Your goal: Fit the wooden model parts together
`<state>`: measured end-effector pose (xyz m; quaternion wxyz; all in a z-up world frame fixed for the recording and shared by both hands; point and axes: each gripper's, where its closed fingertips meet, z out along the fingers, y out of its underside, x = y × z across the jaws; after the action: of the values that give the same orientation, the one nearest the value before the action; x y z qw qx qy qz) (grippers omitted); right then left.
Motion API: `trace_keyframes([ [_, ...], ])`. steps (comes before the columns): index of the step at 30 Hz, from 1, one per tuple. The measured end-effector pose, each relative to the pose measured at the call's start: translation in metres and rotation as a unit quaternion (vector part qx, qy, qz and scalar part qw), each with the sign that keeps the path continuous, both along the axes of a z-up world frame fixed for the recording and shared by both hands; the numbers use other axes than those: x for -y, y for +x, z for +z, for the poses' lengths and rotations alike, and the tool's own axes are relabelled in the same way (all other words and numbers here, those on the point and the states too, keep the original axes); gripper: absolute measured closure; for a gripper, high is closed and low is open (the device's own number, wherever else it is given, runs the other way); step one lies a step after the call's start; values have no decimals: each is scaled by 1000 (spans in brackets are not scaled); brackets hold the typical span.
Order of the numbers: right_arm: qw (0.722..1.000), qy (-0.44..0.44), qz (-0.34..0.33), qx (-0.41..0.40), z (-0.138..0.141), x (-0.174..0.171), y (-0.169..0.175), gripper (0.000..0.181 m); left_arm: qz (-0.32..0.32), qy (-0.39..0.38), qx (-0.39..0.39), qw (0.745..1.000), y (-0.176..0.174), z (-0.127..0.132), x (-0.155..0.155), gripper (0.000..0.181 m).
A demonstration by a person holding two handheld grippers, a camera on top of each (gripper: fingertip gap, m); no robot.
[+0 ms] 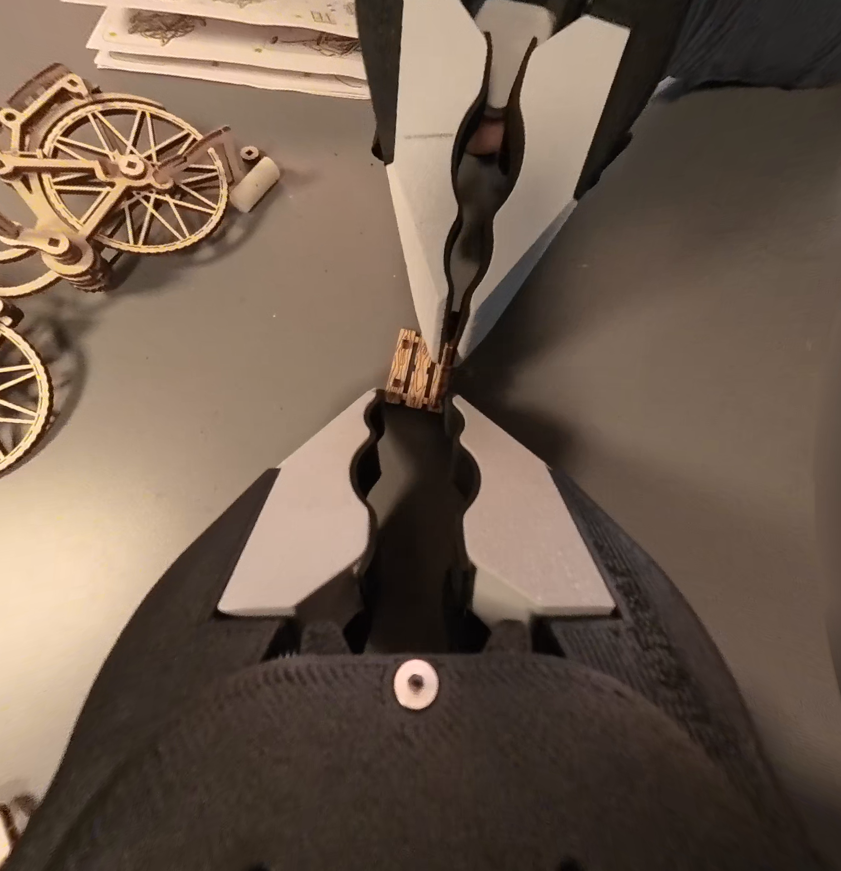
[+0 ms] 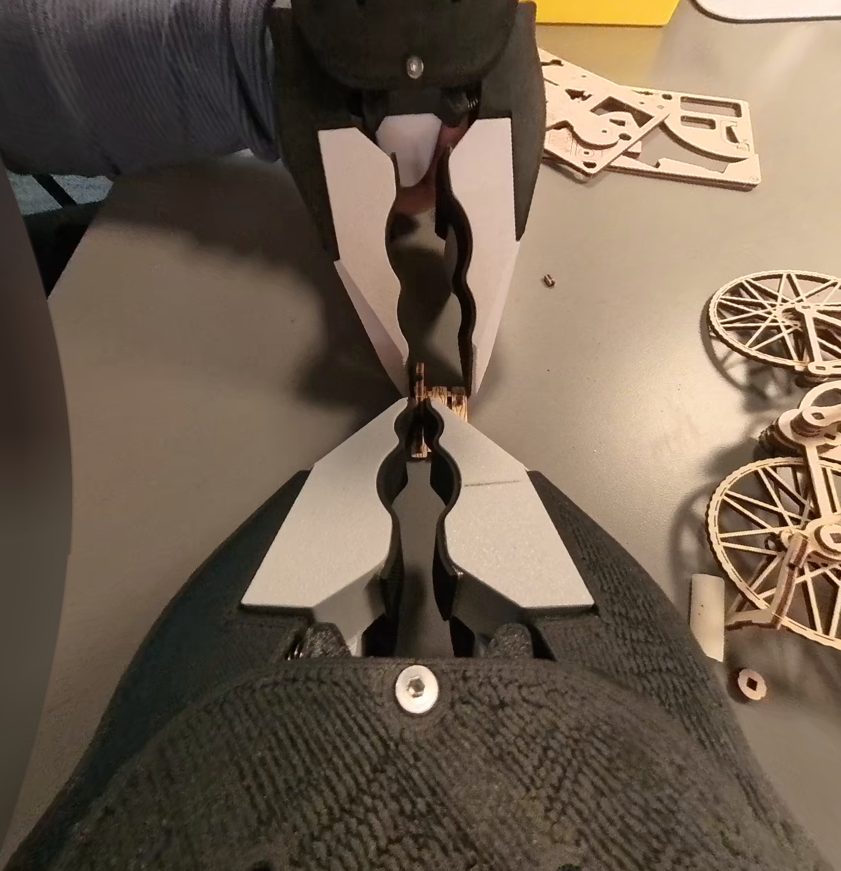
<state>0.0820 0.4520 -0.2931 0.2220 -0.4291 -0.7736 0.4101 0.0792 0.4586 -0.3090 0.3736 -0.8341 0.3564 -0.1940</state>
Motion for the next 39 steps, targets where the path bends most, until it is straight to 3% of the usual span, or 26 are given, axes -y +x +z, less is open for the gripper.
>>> trace_keyframes([
  [19,1000,-30,-6,6,3,0,-2,181,-1,2,-1,1000,0,0,0,157],
  [39,1000,14,-5,-9,0,0,0,181,-1,3,-2,1000,0,0,0,157],
])
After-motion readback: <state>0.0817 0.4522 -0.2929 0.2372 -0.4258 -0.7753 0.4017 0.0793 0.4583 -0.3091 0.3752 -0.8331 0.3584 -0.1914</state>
